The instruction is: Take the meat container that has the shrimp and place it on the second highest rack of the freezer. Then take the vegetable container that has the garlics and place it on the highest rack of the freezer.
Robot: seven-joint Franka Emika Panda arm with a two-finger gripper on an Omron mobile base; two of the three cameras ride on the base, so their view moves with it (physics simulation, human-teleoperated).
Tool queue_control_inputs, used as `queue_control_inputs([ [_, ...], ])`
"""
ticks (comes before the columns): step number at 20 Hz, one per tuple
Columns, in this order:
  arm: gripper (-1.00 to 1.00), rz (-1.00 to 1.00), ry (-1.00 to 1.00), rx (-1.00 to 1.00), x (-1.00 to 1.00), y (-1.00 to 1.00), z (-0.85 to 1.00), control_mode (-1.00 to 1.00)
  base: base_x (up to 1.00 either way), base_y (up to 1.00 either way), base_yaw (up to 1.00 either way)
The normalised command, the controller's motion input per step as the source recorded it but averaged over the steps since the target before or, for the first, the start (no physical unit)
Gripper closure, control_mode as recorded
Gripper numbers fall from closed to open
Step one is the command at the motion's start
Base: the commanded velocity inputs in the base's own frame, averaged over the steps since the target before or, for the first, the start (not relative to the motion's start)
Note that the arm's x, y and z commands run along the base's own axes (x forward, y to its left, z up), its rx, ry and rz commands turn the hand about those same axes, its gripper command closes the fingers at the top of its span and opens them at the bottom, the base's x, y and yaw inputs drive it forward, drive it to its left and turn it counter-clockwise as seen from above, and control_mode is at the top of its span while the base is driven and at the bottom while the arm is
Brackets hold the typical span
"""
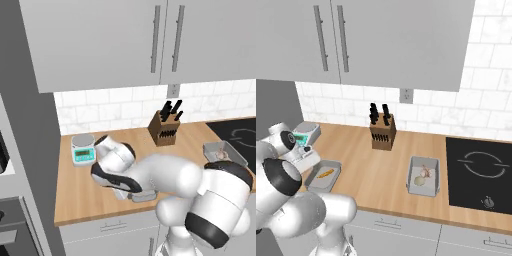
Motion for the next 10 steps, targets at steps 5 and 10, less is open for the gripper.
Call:
queue_control_inputs([
  [5, -1.0, 0.0, 0.01, 0.0, 0.12, -0.08, -0.32, -1.0, 0.0, 0.0, 0.0],
  [10, -1.0, 0.0, -0.03, 0.06, -0.11, -0.36, -0.28, -1.0, 0.0, 0.0, 0.0],
])
